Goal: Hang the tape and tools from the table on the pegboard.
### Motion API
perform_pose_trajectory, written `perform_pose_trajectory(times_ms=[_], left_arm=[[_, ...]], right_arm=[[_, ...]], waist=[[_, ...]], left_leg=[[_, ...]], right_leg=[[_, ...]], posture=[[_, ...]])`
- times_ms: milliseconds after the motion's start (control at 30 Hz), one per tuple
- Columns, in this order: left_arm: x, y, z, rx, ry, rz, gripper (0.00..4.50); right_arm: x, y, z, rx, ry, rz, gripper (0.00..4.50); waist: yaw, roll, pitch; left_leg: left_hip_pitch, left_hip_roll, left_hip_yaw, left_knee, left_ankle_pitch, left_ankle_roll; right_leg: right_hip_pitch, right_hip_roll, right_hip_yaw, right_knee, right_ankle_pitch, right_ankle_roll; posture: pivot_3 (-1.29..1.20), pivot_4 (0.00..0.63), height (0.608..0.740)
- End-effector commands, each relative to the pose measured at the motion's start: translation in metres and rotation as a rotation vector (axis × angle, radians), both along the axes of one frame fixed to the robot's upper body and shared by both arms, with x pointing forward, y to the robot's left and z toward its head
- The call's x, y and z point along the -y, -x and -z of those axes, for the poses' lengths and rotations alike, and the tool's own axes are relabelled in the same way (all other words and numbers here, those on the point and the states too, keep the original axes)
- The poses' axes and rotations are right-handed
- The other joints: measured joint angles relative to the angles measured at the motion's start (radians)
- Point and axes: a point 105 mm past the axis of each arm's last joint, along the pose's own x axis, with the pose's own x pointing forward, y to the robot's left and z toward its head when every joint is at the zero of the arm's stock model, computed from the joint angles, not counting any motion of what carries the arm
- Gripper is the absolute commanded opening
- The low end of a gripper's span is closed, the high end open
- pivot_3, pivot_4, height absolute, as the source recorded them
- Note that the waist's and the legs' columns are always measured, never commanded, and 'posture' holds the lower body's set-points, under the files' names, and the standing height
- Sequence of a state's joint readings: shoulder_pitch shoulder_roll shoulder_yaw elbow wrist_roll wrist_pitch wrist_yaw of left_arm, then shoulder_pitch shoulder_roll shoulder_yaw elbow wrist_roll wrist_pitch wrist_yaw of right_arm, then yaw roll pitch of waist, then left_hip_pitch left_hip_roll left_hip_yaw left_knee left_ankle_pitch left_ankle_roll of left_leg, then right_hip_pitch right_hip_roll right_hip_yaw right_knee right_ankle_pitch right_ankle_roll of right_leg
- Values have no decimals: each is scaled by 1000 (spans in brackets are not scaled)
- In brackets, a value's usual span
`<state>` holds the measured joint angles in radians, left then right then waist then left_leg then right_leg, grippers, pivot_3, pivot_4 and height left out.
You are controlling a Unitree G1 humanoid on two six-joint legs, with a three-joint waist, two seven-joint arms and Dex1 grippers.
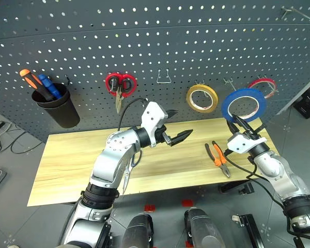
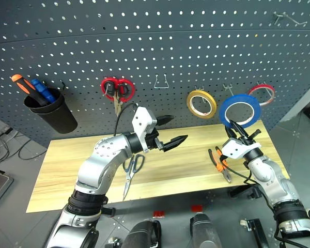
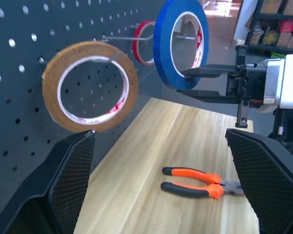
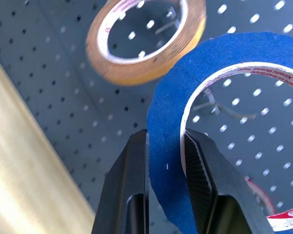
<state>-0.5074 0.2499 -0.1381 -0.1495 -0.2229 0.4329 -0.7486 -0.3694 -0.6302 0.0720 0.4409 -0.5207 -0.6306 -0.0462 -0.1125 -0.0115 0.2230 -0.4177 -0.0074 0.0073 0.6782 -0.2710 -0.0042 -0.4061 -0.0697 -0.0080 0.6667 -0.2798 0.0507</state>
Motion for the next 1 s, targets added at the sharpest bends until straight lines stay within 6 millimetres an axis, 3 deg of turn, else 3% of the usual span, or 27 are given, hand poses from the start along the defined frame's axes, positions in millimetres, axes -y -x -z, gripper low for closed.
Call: perform_pose_trajectory(times_ms=[33,233,433,633,1000], left_arm=[[2,-1,-15,57,26,8,4500],[4,-4,-17,63,32,9,4500],[4,-5,-18,68,38,3,4500],[1,-6,-19,68,41,-13,4500],[-2,-8,-19,67,36,-25,4500]], right_arm=[[-4,-4,-15,46,-9,-58,709],[-5,-15,-22,14,-18,-106,709],[-5,-31,-14,-150,-59,-132,709],[-4,-38,-13,-253,-191,-165,709],[-4,-36,-5,-324,-251,-177,4135]], waist=[[-2,0,-6],[-6,-1,-11],[-19,-1,-11],[-38,-1,-11],[-39,-1,-11]], left_leg=[[0,0,0,0,0,0],[0,0,0,0,0,0],[0,0,-1,0,0,1],[0,1,-1,0,0,1],[0,1,-1,1,-1,1]], right_leg=[[0,0,0,0,0,0],[1,0,0,-1,0,0],[1,0,0,-1,0,0],[2,0,0,-1,0,0],[2,-1,0,0,0,0]], posture=[[-236,122,740],[-235,133,740],[-228,139,740],[-215,155,740],[-208,171,740]])
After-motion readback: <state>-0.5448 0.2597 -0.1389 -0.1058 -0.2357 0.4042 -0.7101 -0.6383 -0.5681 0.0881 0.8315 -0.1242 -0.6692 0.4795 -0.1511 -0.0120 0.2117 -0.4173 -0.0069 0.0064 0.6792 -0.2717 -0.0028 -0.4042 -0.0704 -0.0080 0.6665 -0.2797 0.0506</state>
